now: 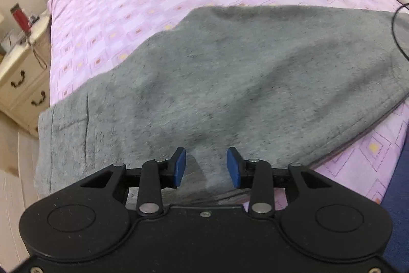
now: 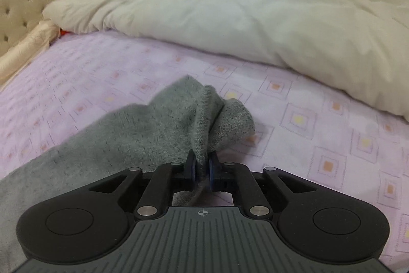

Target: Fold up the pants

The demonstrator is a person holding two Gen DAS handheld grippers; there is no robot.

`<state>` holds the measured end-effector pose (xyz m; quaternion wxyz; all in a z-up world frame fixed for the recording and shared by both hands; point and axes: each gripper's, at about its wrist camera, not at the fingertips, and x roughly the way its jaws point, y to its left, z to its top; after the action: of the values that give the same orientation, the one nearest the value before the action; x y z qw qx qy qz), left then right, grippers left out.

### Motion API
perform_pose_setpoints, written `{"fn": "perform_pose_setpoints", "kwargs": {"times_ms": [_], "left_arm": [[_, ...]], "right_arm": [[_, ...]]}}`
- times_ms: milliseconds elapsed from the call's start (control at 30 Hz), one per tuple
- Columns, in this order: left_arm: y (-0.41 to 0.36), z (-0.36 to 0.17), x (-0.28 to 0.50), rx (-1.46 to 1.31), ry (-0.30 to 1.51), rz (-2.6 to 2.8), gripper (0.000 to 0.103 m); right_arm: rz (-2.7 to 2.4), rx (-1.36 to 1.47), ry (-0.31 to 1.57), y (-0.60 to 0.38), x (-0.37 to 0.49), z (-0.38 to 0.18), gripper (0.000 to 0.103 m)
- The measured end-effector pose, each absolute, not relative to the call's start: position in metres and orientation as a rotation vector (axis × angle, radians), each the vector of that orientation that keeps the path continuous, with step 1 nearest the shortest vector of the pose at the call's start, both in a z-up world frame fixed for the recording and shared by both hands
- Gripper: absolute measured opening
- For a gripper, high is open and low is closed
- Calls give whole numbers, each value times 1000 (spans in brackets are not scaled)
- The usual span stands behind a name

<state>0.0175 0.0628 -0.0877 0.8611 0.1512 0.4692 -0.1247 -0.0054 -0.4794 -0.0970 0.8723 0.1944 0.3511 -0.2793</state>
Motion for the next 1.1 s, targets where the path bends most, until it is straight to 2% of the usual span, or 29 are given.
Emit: {"fn": "perform_pose_setpoints", "kwargs": {"times_ms": [67, 100, 300, 433, 567, 733, 900, 1100], "left_arm": [[57, -86, 18, 318, 985, -280, 47], [55, -84, 19, 313, 984, -291, 47], [34, -67, 34, 284, 931, -335, 47], [24, -83, 44, 255, 978, -352, 47], [10, -96, 35, 283, 1031, -386, 46], [1, -79, 37, 297, 1029, -444, 46], [-17, -60, 74, 212, 946, -405, 47], [-44, -66, 126, 161, 897, -363, 47]], "right_arm": [[-606, 425, 713, -486, -17, -91, 32], [-625, 415, 701, -488, -23, -87, 33], [-540, 163, 619, -459, -41, -71, 34], [-427, -21, 634, -421, -30, -70, 33], [-405, 3, 660, -406, -11, -74, 29], [-239, -18, 688, -380, 25, -77, 27], [-80, -39, 740, -353, 66, -88, 24], [-121, -113, 788, -351, 87, -105, 22]]}}
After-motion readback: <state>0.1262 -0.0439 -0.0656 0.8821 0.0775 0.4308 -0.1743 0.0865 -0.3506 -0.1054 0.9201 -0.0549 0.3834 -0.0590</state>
